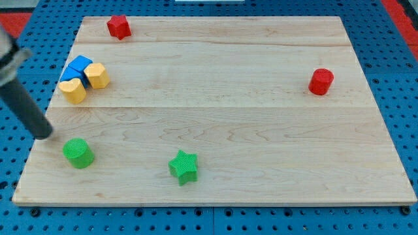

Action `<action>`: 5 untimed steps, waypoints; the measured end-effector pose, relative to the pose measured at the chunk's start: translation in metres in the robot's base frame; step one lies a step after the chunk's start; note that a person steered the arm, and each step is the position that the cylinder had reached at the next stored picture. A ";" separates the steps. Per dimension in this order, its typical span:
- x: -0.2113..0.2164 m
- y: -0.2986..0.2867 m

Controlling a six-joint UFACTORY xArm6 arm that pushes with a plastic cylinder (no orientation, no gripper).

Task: Drag the green circle towards the bottom center

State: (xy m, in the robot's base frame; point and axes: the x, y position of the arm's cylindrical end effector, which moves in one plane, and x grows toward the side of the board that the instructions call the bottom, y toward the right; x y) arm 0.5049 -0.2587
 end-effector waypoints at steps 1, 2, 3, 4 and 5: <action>0.011 0.007; 0.011 0.007; 0.011 0.009; 0.029 0.045; 0.041 0.114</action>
